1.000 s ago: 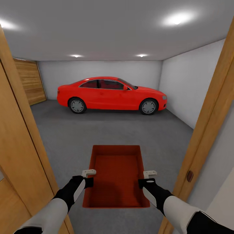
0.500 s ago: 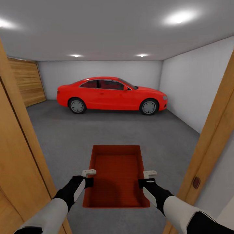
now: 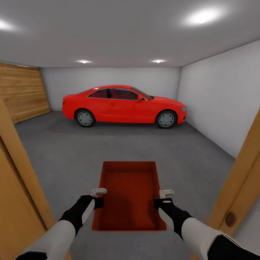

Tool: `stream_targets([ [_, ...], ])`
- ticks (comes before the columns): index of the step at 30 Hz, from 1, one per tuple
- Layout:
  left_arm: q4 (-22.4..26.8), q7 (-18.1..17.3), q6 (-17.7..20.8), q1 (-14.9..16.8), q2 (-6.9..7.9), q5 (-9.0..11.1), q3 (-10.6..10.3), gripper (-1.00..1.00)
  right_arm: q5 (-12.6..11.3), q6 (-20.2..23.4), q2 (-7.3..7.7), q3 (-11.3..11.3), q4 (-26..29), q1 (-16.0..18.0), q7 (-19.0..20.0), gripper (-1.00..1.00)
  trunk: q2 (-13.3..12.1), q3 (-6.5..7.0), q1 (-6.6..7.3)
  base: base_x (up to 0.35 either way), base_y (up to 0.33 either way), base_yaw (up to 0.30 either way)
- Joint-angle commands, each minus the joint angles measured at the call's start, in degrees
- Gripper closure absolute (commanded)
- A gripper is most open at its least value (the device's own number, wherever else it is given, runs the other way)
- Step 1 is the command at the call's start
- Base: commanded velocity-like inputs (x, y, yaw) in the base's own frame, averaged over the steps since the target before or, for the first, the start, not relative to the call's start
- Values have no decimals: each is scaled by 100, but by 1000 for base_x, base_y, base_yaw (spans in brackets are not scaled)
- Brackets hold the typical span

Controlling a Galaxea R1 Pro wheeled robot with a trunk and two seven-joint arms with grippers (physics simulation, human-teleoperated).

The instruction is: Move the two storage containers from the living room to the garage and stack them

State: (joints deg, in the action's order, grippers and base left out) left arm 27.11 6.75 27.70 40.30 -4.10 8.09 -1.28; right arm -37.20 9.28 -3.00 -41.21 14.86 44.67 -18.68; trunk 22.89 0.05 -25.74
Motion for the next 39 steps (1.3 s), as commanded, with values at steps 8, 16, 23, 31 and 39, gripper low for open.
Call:
stream_targets([
  [8, -7, 63, 25, -5, -3, 88, 23, 100, 170, 9, -7, 175, 22, 7, -478, 100, 4, -1, -5, 321, 0, 0],
  [16, -13, 63, 25, -5, -3, 88, 23, 100, 169, 8, -8, 175, 23, 7, -478, 100, 4, -1, -5, 321, 0, 0],
  [23, -13, 63, 25, -5, 2, 88, 23, 100, 169, 8, -6, 175, 19, 7, -478, 100, 4, -1, -5, 321, 0, 0],
  [31, -13, 63, 25, -5, 5, 88, 23, 100, 170, 9, -2, 175, 20, 7, -478, 100, 4, -1, -5, 321, 0, 0],
  [39, -13, 63, 25, -5, 6, 88, 23, 100, 170, 10, -7, 175, 20, 7, -478, 100, 4, -1, -5, 321, 0, 0],
])
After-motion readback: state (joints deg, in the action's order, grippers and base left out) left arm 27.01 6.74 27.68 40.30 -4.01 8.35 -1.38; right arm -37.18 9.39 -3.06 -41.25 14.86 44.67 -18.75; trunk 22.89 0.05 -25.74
